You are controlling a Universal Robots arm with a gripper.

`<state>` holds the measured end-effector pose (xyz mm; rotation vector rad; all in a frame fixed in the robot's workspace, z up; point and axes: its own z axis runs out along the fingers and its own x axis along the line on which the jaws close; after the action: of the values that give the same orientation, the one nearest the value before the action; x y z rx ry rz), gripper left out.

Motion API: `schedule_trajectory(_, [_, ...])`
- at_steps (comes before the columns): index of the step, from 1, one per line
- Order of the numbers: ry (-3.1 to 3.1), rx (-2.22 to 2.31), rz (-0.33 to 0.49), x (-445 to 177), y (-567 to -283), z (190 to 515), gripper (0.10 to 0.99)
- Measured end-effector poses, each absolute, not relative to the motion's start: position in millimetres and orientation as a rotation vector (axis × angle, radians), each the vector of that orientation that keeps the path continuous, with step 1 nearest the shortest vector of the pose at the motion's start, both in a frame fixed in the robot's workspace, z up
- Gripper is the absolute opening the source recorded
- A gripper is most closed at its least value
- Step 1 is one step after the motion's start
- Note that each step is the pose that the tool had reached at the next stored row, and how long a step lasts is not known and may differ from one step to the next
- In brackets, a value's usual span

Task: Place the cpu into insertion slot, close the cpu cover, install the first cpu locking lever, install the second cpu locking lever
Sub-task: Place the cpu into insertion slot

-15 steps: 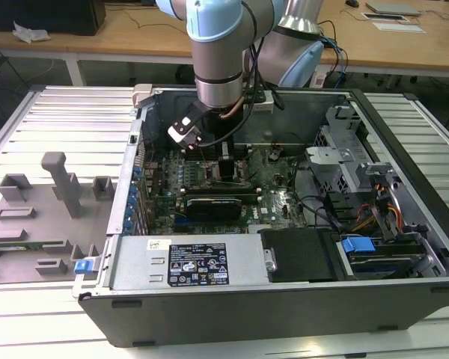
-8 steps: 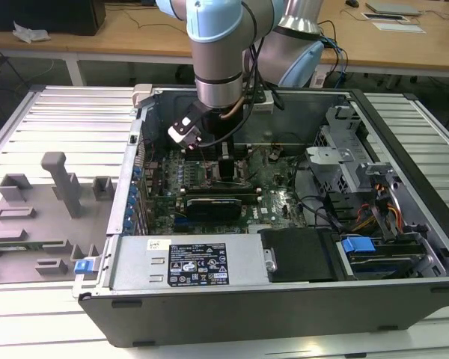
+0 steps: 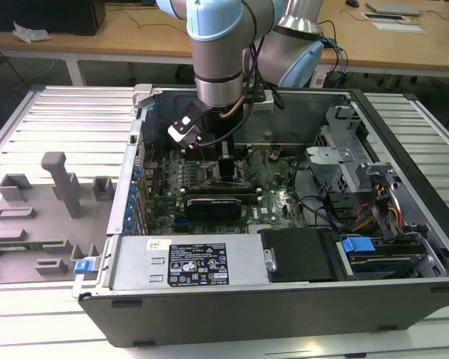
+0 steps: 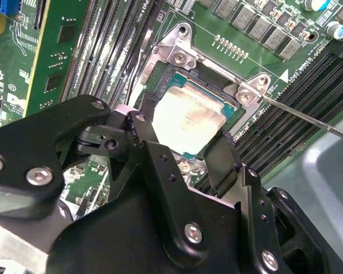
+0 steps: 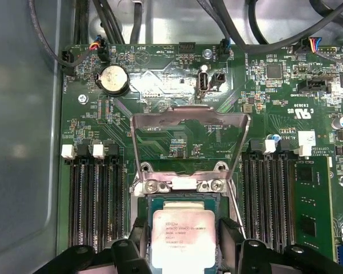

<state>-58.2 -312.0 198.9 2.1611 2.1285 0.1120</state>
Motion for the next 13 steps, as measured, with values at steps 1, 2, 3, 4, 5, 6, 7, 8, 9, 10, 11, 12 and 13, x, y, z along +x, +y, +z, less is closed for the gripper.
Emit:
schedule_trajectory(1, [2.129, 2.161, 0.111, -58.3, -312.1, 199.1, 0.600])
schedule_trajectory(2, [2.129, 2.161, 0.112, -58.3, -312.1, 199.1, 0.537])
schedule_trajectory(3, [2.129, 2.161, 0.112, -58.3, -312.0, 199.1, 0.537])
schedule_trajectory(4, [2.129, 2.160, 0.112, -58.2, -312.0, 199.7, 0.537])
schedule_trajectory(5, [2.131, 2.159, 0.112, -58.3, -312.0, 200.5, 0.537])
schedule_trajectory(6, [2.132, 2.158, 0.112, -58.2, -312.0, 200.6, 0.537])
schedule_trajectory(7, [2.135, 2.155, 0.113, -58.2, -312.0, 200.6, 0.537])
schedule_trajectory(8, [2.140, 2.151, 0.113, -58.3, -312.0, 200.7, 0.537])
schedule_trajectory(9, [2.144, 2.147, 0.113, -58.2, -312.0, 200.7, 0.537])
schedule_trajectory(10, [2.149, 2.141, 0.113, -58.2, -312.0, 200.6, 0.537])
schedule_trajectory(11, [2.150, 2.141, 0.113, -58.3, -312.0, 200.6, 0.537])
schedule_trajectory(12, [2.150, 2.141, 0.113, -58.3, -312.1, 200.5, 0.537])
schedule_trajectory(13, [2.150, 2.141, 0.113, -58.2, -312.0, 200.0, 0.537])
